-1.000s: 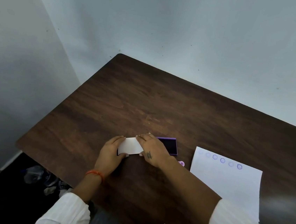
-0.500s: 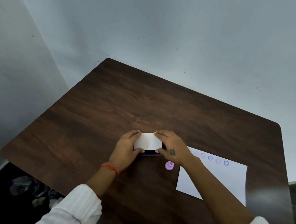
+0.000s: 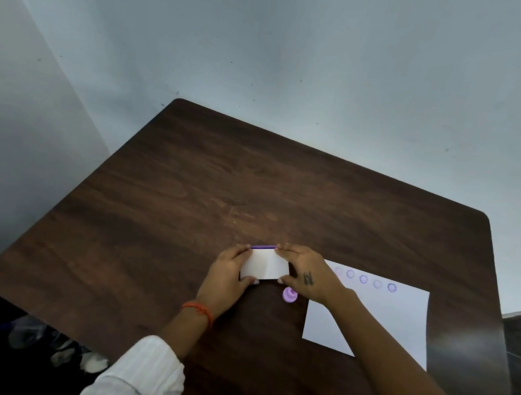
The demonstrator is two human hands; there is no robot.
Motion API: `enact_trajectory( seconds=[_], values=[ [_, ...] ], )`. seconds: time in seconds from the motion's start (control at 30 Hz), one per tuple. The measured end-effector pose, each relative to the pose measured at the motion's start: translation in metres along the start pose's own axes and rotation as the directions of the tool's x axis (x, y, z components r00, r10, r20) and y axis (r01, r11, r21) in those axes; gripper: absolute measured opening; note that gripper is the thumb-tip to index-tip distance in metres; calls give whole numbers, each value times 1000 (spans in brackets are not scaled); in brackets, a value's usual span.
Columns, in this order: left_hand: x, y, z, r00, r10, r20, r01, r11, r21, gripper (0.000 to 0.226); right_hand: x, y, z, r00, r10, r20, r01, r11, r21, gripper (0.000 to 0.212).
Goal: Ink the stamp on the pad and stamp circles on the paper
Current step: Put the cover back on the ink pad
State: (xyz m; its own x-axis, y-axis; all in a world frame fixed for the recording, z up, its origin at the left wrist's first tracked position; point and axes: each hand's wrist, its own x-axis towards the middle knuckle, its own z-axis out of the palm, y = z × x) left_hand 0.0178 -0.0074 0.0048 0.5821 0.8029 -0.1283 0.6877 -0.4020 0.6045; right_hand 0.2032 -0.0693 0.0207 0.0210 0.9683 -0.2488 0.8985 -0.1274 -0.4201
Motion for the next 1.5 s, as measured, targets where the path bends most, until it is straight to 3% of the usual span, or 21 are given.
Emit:
enact_trajectory(
  seconds=[0.83, 1.5],
  values=[
    [-5, -8, 7, 998, 3, -62, -5, 999, -32, 64, 6, 2, 1, 999, -27, 23, 27, 1000, -6, 62],
    [7, -10, -5, 1000, 1, 28, -1, 1000, 7, 69, 10, 3, 2, 999, 30, 21, -31, 998, 61, 60]
  ],
)
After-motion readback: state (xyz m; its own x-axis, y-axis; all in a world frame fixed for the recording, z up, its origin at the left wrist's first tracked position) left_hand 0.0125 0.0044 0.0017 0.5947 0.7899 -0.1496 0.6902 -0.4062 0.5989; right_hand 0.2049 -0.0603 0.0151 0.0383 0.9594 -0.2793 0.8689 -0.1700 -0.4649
